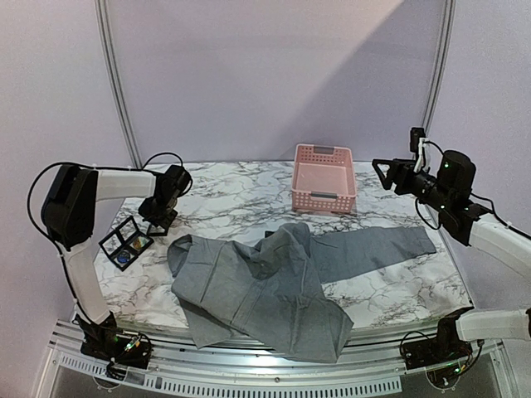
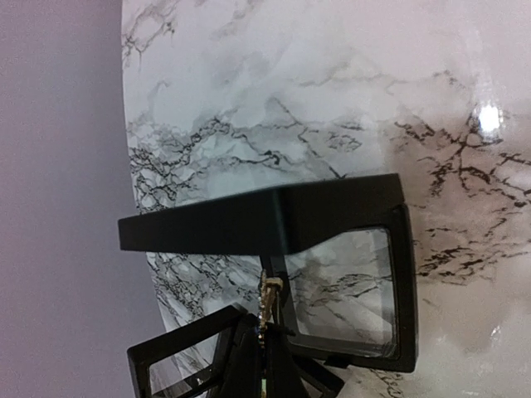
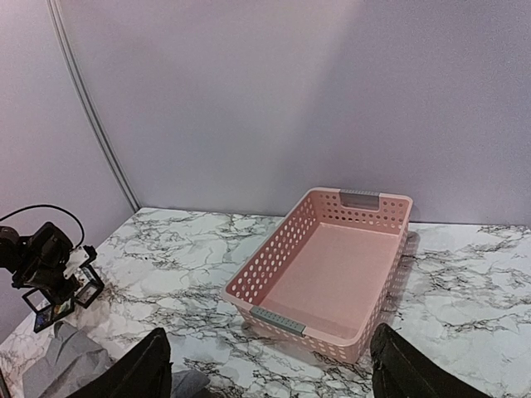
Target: Remove the brooch from the garment
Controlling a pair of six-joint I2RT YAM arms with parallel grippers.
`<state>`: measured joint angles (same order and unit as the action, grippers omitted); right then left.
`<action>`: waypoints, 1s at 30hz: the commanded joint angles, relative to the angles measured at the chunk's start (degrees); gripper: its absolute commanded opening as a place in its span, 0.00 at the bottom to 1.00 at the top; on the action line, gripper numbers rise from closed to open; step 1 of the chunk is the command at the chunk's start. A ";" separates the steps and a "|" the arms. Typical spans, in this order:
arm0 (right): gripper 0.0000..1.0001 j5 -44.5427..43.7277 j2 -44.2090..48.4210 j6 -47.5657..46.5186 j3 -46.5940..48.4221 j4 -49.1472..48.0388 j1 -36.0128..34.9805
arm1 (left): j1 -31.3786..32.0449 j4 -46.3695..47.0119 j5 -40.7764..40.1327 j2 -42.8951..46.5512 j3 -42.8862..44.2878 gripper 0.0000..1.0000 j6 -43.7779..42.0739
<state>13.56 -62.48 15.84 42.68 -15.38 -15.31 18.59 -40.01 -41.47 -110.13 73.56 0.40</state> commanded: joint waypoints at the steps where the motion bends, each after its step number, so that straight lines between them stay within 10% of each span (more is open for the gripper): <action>1: 0.81 -0.40 1.32 0.94 -0.97 0.96 0.28 | -0.69 -0.70 0.43 -1.20 1.63 0.00 -0.32; 17: 0.82 -0.97 2.07 1.48 -2.21 0.90 0.28 | -0.69 -1.21 2.20 -3.21 2.30 0.03 -0.32; 30: 0.82 -1.03 1.79 2.18 -2.69 -0.09 0.32 | -0.47 -0.31 6.45 -1.49 1.97 0.27 -0.32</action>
<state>13.52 -61.19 17.69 40.71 -15.03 -15.31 18.48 -40.38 -37.74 -112.95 74.91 0.01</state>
